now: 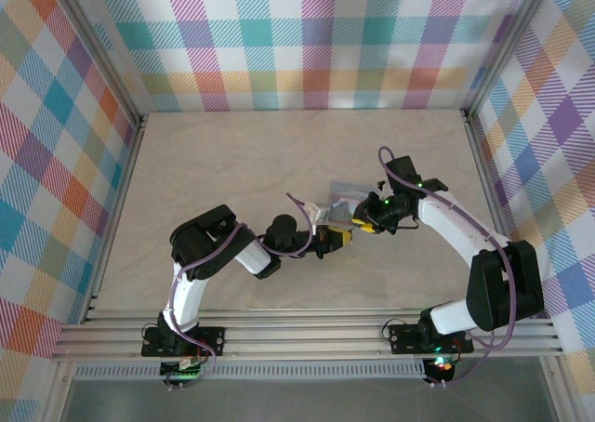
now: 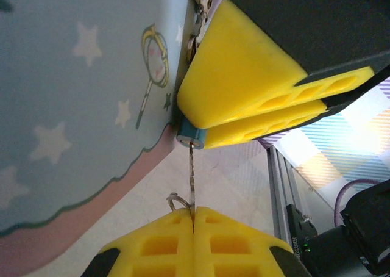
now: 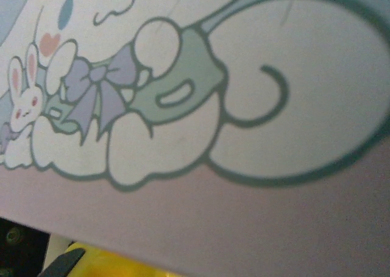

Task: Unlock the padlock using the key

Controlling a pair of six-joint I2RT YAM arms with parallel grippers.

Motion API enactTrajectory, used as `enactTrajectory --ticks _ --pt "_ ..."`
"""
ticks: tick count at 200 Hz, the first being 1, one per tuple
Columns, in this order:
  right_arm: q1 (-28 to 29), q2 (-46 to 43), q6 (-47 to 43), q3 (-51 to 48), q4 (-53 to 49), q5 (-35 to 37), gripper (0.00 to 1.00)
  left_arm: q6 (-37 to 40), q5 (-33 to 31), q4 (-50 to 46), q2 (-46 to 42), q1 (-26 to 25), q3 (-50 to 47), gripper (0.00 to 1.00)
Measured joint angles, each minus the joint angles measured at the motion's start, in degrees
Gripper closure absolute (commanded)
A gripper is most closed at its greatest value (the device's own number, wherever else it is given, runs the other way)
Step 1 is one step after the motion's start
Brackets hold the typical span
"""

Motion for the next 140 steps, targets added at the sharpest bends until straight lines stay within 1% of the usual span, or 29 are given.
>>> enactTrajectory --ticks 105,140 --pt "-0.3 0.0 0.0 -0.1 0.4 -0.6 1.00 -0.7 0.4 -0.2 0.0 0.0 0.8 1.00" --pt "-0.3 0.0 -1.0 -0.1 0.4 -0.9 1.00 -1.0 1.3 -0.2 1.0 0.9 1.4 1.00"
